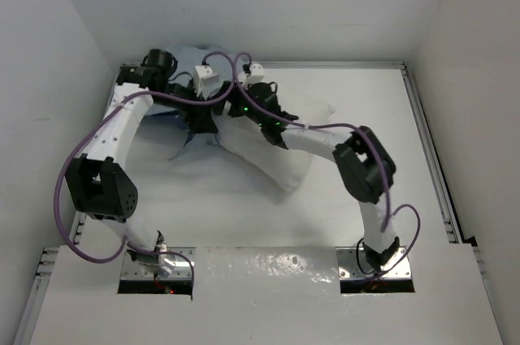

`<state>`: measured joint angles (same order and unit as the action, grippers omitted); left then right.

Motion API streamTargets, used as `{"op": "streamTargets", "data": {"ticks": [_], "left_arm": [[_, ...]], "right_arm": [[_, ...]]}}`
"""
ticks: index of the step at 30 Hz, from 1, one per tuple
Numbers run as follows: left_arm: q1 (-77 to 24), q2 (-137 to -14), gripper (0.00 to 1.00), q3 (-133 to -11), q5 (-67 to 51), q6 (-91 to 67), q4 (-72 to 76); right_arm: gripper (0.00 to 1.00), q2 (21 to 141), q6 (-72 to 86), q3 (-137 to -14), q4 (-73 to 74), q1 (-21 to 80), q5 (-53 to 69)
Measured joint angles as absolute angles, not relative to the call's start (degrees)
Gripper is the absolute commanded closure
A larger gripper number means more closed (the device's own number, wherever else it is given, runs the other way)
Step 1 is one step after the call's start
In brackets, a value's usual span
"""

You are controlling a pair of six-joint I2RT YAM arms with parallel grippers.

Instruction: Put the pillow into the pillowcase

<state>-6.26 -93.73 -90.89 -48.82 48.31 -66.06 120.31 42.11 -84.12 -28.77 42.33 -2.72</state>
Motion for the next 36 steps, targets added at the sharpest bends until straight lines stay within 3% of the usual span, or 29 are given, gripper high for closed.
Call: {"op": "streamTargets", "data": {"ticks": [1,2,5,6,7,8,10,11,12,15,19,26,29,30,31,32,34,35,36], "left_arm": [[-6.09,-93.69,0.19,-93.49,-49.19,47.92,-65.98],[-5.98,-93.65,0.18,-95.98,-49.80,47.40,-65.58],[-5.85,-93.82,0.18,-103.46,-50.96,44.86,-63.55],[-6.00,-94.02,0.18,-105.45,-51.09,43.55,-62.26],[-6.17,-94.37,0.21,-106.94,-50.59,42.04,-60.45],[-6.44,-94.87,0.24,-107.46,-49.65,40.14,-58.54],[-7.35,-96.47,0.31,-107.70,-45.17,35.68,-54.06],[-8.08,-98.02,0.30,-107.83,-42.26,33.43,-51.66],[-8.99,-100.16,0.29,-108.40,-38.57,31.09,-49.32],[-11.29,-107.24,0.27,-110.67,-28.80,26.20,-44.31],[-13.02,-116.90,0.30,-115.48,-17.37,21.91,-39.81],[-13.54,-123.11,0.68,-118.83,-8.23,19.62,-37.74],[-13.54,-122.89,1.00,-118.80,-9.15,19.18,-37.28],[-13.54,-122.89,1.00,-118.80,-9.54,19.05,-37.28],[-13.54,-122.89,1.00,-118.80,-9.78,19.18,-37.32],[-13.54,-122.89,1.00,-118.80,-10.04,19.11,-37.43],[-13.54,-122.89,1.00,-118.96,-10.57,19.00,-37.76],[-13.54,-122.89,1.00,-119.15,-10.96,18.96,-38.04],[-13.54,-122.91,1.00,-119.61,-11.51,18.96,-38.52]], "right_arm": [[0.18,116.97,40.58,-81.12,-29.04,41.74,-1.83],[0.36,113.21,39.20,-78.37,-28.51,41.15,-0.99],[0.71,104.55,32.77,-74.32,-25.82,39.44,0.60],[0.88,102.26,30.30,-74.04,-24.05,39.05,0.97],[0.89,100.18,27.53,-74.04,-22.13,38.70,1.48],[0.88,98.76,25.69,-74.04,-20.58,38.41,1.78],[0.69,96.73,23.22,-74.02,-17.08,37.23,2.37],[0.61,96.29,22.46,-74.00,-15.73,36.36,2.96],[0.45,96.18,22.15,-73.97,-14.59,34.94,3.66],[0.19,97.89,22.55,-74.89,-11.84,30.11,5.61],[0.05,105.78,22.96,-82.59,-9.87,23.44,8.32],[0.03,124.05,25.76,-98.96,-11.25,21.76,16.97],[0.03,130.74,29.21,-102.32,-12.10,22.13,22.02],[0.05,132.14,30.41,-102.32,-12.27,22.28,23.31],[0.10,133.23,31.44,-102.17,-12.75,22.48,24.27],[0.29,133.75,32.10,-101.71,-13.47,22.68,24.99],[0.54,133.86,33.04,-100.92,-14.63,22.92,26.59],[0.71,133.56,33.28,-100.57,-15.20,23.18,27.49],[0.98,133.19,33.54,-100.05,-15.94,23.53,28.05]]}}
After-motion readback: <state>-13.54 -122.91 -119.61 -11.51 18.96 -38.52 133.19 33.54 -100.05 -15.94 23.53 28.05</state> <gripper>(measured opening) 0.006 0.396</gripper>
